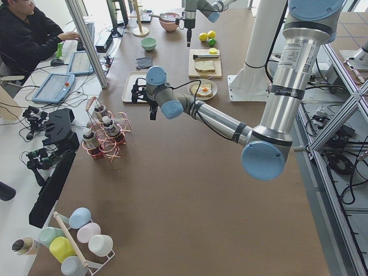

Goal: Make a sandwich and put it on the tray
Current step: 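Move the right gripper over the bread slice on the cutting board, then lower the right gripper and grasp the bread slice edge, then carry the bread slice with the right gripper onto the egg toast, then release the bread and raise the right gripper while the left arm approaches the plate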

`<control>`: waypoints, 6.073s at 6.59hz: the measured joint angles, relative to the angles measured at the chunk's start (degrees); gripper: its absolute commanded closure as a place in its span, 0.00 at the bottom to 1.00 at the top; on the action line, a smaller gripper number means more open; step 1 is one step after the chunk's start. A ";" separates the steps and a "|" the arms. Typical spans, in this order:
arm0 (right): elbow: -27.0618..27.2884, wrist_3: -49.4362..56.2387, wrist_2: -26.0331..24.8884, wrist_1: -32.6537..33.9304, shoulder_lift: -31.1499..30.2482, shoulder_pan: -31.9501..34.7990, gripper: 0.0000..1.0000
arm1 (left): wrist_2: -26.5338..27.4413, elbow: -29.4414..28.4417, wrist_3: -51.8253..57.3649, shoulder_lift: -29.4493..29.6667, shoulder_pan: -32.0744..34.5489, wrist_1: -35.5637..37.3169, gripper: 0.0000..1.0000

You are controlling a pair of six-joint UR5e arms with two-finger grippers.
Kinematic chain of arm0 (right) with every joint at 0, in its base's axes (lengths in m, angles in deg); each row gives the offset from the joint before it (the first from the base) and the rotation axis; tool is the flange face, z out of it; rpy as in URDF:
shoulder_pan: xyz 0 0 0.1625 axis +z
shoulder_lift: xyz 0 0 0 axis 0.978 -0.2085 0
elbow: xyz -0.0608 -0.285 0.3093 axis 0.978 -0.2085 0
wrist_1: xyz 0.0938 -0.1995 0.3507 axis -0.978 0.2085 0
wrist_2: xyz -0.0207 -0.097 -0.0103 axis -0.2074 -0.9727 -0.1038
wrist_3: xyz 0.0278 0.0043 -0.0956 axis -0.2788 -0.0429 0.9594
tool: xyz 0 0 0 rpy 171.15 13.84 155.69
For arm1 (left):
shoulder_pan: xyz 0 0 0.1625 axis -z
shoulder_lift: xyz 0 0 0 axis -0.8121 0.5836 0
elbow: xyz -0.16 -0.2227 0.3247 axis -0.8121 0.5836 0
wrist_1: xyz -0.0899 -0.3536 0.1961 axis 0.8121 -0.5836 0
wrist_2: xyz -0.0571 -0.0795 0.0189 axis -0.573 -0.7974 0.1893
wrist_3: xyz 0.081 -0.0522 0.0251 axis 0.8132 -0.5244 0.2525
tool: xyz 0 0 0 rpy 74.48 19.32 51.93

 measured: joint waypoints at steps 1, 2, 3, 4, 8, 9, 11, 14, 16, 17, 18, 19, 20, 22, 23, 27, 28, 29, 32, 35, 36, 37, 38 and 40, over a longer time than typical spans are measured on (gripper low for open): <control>0.14 -2.22 -3.28 0.00 -0.15 -3.85 0.20 | 0.00 0.17 0.00 -0.30 -0.04 -0.15 0.03; 0.17 -3.64 -6.38 0.00 -0.31 -7.20 0.26 | 0.00 0.31 0.00 -0.54 -0.06 -0.28 0.03; 0.19 -4.65 -9.16 0.00 -0.61 -10.04 0.27 | 0.00 0.32 0.00 -0.66 -0.08 -0.33 0.03; 0.18 -5.09 -11.27 -0.02 -1.38 -12.11 0.28 | 0.00 0.34 0.00 -0.69 -0.13 -0.34 0.03; -0.08 -7.25 -16.54 -0.15 -3.45 -17.03 0.56 | -0.08 0.38 0.15 -0.39 -0.18 -0.35 0.03; -0.18 -7.55 -16.90 -0.15 -3.50 -17.59 0.60 | -0.08 0.40 0.17 -0.29 -0.18 -0.35 0.03; -0.41 -7.71 -17.71 -0.09 -3.55 -18.46 0.61 | -0.09 0.42 0.24 -0.22 -0.18 -0.35 0.03; -0.90 -7.72 -18.35 -0.09 -3.56 -18.88 0.89 | -0.09 0.43 0.26 -0.30 -0.18 -0.35 0.03; -0.90 -7.78 -18.90 -0.14 -3.55 -18.98 1.00 | -0.09 0.43 0.29 -0.33 -0.18 -0.35 0.03; -0.55 -7.95 -19.21 -0.14 -3.48 -19.00 1.00 | -0.09 0.41 0.35 -0.30 -0.18 -0.35 0.03; 0.32 -8.34 -19.23 -0.11 -3.47 -18.81 1.00 | -0.09 0.37 0.41 -0.25 -0.18 -0.35 0.03; 2.01 -8.68 -19.03 -0.11 -3.73 -18.28 1.00 | -0.09 0.35 0.45 -0.18 -0.18 -0.34 0.03; 4.28 -8.83 -18.79 -0.15 -4.05 -17.77 1.00 | -0.09 0.28 0.50 -0.14 -0.18 -0.35 0.03; 7.26 -10.10 -18.69 -0.06 -1.71 -17.37 1.00 | -0.09 0.19 0.58 -0.10 -0.18 -0.35 0.03; 6.63 -10.49 -18.91 0.25 1.45 -17.46 1.00 | -0.09 0.17 0.60 -0.10 -0.18 -0.35 0.03; -2.39 -11.48 -24.45 0.78 13.31 -21.43 1.00 | -0.09 0.02 0.62 -0.37 -0.20 -0.62 0.03; -4.67 -11.50 -26.27 0.79 15.51 -22.63 1.00 | -0.09 -0.10 0.59 -0.48 -0.24 -0.85 0.03; -7.11 -11.50 -27.29 0.79 17.64 -23.19 1.00 | -0.09 -0.27 0.55 -0.51 -0.24 -0.93 0.03; -13.65 -11.48 -29.23 0.79 23.06 -23.62 1.00 | -0.02 -0.63 0.53 -0.47 -0.41 -0.96 0.03; -15.89 -11.39 -29.43 0.79 23.74 -23.62 0.72 | 0.00 -1.35 0.55 -0.06 -1.26 -0.96 0.03; -15.78 -11.37 -29.29 0.79 23.70 -23.57 0.02 | 0.00 -1.42 0.59 0.00 -1.29 -0.96 0.03; -15.62 -11.41 -29.20 0.79 23.73 -23.50 0.00 | 0.00 -1.50 0.59 0.10 -1.32 -0.96 0.03; -15.40 -12.07 -29.25 0.79 23.75 -23.42 0.00 | 0.00 -1.58 0.55 0.28 -1.39 -0.94 0.03; -14.15 -13.86 -29.26 0.95 23.59 -22.79 0.00 | -0.02 -1.90 0.21 1.29 -1.86 -0.86 0.03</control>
